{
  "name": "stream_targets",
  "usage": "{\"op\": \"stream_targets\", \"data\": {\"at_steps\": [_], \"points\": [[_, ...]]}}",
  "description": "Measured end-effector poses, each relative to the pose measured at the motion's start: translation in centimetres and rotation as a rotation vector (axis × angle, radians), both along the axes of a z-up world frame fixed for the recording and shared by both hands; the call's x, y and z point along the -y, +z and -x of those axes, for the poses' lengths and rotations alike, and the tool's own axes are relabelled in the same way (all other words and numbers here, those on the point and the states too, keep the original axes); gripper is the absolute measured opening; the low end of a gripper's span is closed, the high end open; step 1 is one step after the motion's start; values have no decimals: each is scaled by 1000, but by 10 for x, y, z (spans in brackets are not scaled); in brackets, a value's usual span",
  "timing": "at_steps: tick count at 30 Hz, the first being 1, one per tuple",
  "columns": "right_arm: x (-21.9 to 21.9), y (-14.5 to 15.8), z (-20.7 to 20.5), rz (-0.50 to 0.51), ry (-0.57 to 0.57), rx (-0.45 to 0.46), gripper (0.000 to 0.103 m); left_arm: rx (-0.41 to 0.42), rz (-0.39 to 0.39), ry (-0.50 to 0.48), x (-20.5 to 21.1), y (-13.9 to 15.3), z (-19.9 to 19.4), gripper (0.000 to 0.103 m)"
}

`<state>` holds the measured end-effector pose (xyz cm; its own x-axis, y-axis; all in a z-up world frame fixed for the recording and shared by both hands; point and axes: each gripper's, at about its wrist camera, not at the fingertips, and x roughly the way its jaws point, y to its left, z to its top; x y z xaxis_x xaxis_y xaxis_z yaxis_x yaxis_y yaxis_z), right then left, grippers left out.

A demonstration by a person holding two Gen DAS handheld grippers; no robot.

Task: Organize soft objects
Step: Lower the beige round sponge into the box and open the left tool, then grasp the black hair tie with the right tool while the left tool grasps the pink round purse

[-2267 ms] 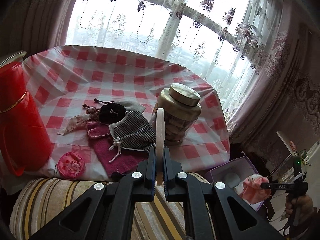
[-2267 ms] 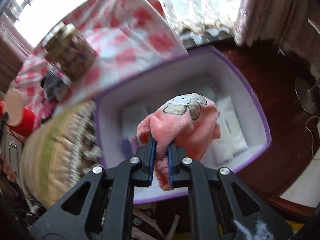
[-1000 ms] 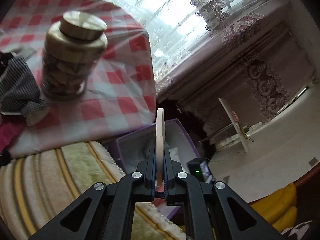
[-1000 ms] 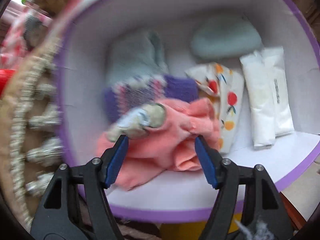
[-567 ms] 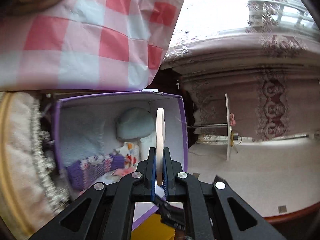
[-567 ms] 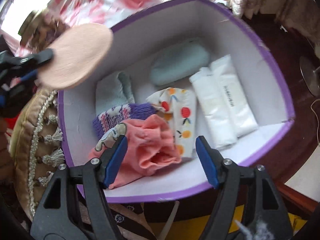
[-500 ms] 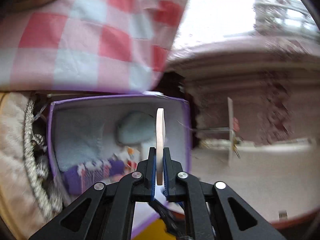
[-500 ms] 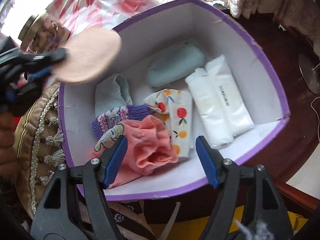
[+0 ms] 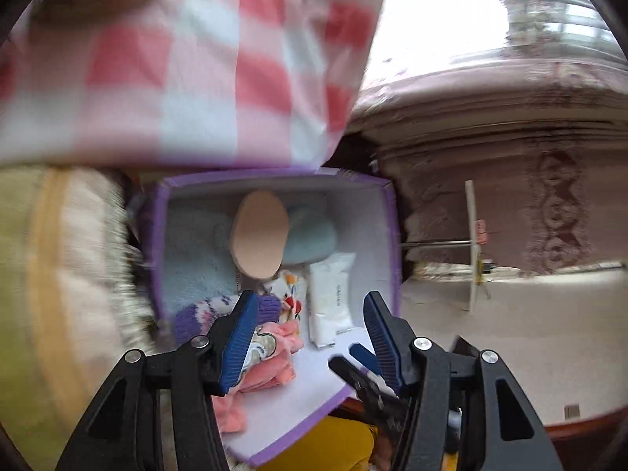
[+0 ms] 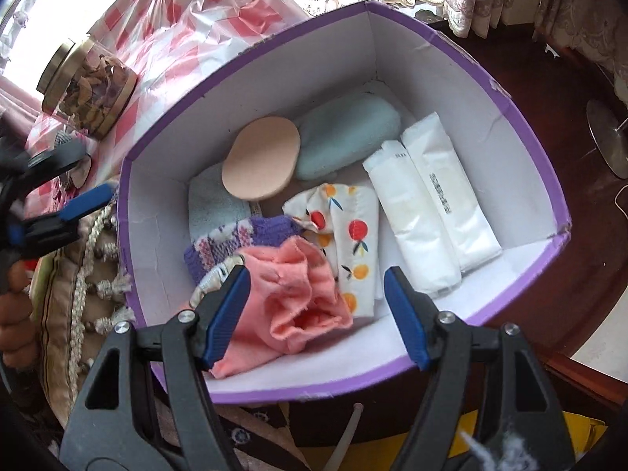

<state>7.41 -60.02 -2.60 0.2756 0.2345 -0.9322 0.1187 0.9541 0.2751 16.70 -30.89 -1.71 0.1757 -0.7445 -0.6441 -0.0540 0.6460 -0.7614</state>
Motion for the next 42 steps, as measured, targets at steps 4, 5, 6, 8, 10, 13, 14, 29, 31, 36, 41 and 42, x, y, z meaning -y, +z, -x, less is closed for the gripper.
{"op": "stream_targets", "data": {"at_steps": [4,5,6,8,10,13,14,29,31,36,41,42], "points": [[-8,0,-14,-17,-4,17,74,154,-59,49,-55,31,21,57],[-11,0,-20,-24,-1,24,74,172,-74,67,-66,34,25,57],[-15,-1,-28,-26,-1,20,74,187,-88,88,-79,36,29,57],[-24,-5,-48,-16,-16,2,74,208,-107,126,-105,42,39,57],[-39,-7,-69,18,-9,-9,74,240,-132,154,-125,47,48,57],[-76,-15,-103,89,72,-15,74,306,-202,179,-151,54,62,57],[-86,-22,-112,114,89,-34,74,324,-223,187,-157,56,66,57],[-99,-32,-116,238,109,-119,74,366,-374,341,-279,57,101,58],[-98,-5,-108,189,105,-81,74,370,-406,359,-293,59,104,58],[-109,68,-87,178,153,59,80,360,-474,350,-316,54,112,58],[-132,115,-76,168,194,173,81,337,-466,361,-334,47,121,58],[-139,123,-78,142,210,190,81,337,-478,369,-337,47,123,58]]}}
